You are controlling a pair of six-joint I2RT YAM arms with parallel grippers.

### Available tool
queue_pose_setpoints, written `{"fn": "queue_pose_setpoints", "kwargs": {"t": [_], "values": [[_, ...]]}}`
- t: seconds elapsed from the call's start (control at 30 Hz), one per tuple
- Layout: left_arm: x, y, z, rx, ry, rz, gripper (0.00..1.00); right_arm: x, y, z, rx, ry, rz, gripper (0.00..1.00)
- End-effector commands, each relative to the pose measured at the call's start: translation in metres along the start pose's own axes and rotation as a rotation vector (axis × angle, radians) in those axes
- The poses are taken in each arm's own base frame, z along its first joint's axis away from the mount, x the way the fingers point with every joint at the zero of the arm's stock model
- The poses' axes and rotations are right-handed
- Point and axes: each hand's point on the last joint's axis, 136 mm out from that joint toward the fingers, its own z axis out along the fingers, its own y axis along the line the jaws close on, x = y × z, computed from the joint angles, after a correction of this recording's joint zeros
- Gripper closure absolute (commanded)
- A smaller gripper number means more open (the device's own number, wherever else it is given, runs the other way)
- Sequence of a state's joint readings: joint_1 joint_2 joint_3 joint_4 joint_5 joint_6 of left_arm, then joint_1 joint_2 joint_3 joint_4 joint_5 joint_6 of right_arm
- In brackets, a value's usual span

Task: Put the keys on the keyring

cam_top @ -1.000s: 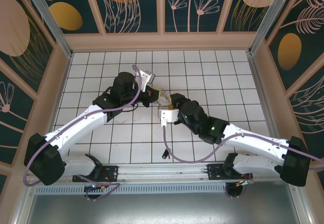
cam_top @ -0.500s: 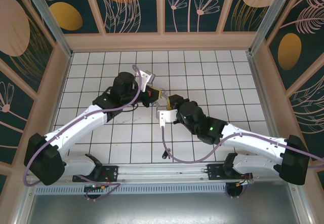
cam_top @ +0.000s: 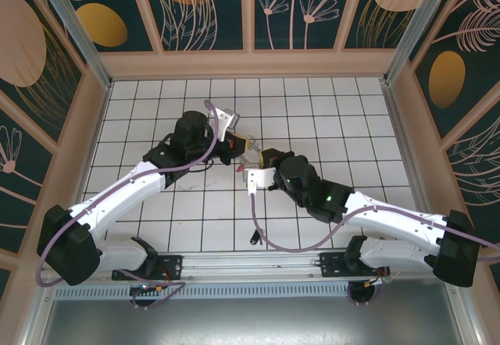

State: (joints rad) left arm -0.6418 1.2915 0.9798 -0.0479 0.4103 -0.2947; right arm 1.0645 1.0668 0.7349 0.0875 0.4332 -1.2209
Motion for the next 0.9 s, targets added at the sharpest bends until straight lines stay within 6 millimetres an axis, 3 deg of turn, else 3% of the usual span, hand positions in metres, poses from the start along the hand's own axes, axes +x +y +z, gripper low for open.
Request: {"fn": "queue_pose_setpoints", "kwargs": {"t": [0.0, 0.37, 0.7, 0.87], "values": [[-0.019, -0.01, -0.005, 0.034, -0.076, 0.023, 1.0, -0.003, -0.009, -0.009, -0.003, -0.048, 0.087, 1.0], [-0.008, -0.006, -0.001, 0.044, -0.07, 0.041, 1.0, -0.022, -0.005, -0.042, -0.224, -0.366, 0.421, 1.0], [-0.01, -0.013, 0.001, 0.087, -0.071, 0.06, 1.0, -0.04, 0.01, -0.05, -0.363, -0.483, 0.513, 1.0], [-0.01, -0.019, -0.003, 0.116, -0.082, 0.079, 1.0, -0.039, 0.014, -0.05, -0.355, -0.5, 0.521, 1.0]]}}
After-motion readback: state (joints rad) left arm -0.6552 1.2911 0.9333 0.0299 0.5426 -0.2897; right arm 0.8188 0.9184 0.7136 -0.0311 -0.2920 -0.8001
